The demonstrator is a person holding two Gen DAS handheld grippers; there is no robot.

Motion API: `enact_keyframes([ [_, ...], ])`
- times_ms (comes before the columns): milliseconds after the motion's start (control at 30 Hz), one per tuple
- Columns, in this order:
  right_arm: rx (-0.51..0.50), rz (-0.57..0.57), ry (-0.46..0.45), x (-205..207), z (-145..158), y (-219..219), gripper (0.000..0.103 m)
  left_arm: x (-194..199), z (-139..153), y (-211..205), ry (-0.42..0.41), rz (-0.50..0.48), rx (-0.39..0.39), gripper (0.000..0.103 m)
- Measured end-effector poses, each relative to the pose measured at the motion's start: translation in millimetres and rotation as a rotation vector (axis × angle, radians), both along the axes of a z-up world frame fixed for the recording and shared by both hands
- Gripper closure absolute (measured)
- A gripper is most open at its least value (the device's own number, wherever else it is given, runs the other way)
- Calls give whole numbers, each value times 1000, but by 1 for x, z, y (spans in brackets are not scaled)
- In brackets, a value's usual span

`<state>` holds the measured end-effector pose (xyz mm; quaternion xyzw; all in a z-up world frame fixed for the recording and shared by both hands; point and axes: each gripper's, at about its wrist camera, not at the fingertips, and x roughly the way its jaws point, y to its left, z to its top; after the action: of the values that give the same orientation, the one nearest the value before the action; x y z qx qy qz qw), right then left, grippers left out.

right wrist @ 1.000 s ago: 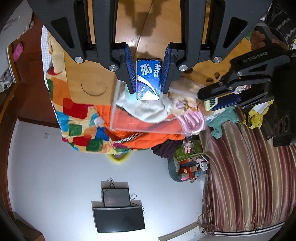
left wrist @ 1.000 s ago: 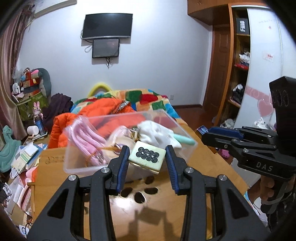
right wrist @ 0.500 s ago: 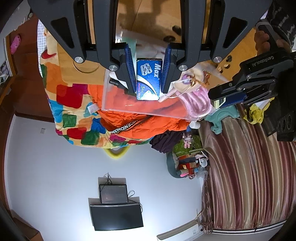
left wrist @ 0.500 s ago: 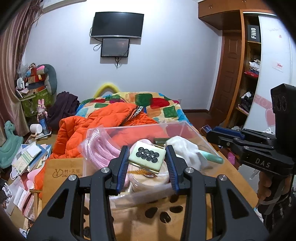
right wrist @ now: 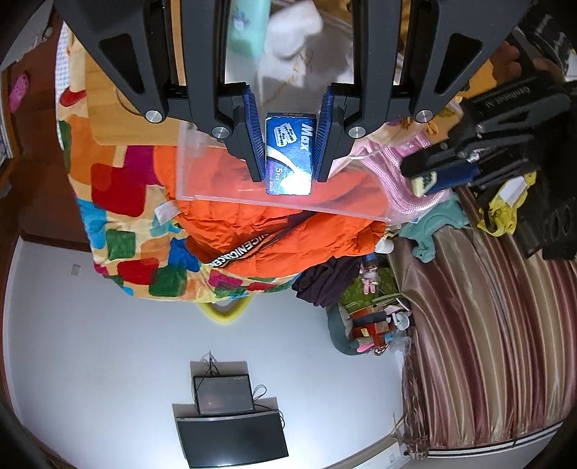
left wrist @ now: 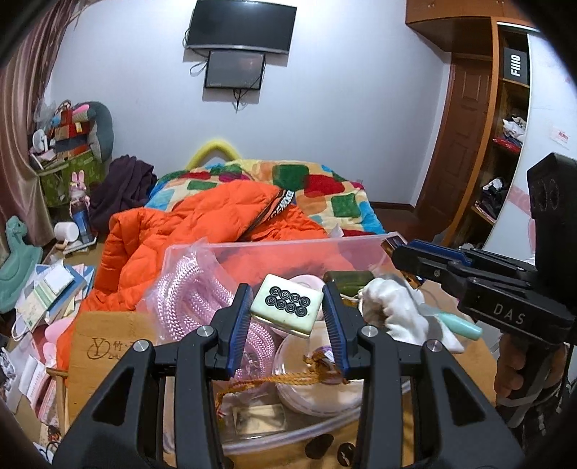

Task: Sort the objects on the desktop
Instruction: 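Carry the tile and card box over the box and lower them in, then open both grippers and withdraw them from the box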

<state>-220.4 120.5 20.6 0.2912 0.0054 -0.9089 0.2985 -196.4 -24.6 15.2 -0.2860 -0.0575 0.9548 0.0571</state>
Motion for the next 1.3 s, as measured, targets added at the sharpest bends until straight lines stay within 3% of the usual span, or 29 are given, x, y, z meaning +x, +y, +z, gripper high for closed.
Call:
enact_keyframes([
  [433, 94, -9, 7, -2, -19, -21, 77, -12, -15, 3, -54, -8, -1, 64],
  [567, 121, -31, 27, 1, -17, -22, 65, -11, -14, 3, -46, -9, 0, 64],
  [900, 133, -40, 60, 17, -4, -16, 49, 1, -5, 3, -30, -9, 7, 62],
  [1000, 144, -55, 90, 26, 1, -16, 48, 8, -1, 5, -20, -6, 6, 58],
  [1133, 144, -63, 95, 36, 6, -13, 33, 19, 5, 5, -3, 11, -4, 47],
  [1300, 142, -91, 112, 49, 12, -5, 24, 33, 10, 4, 11, 48, -23, 29],
])
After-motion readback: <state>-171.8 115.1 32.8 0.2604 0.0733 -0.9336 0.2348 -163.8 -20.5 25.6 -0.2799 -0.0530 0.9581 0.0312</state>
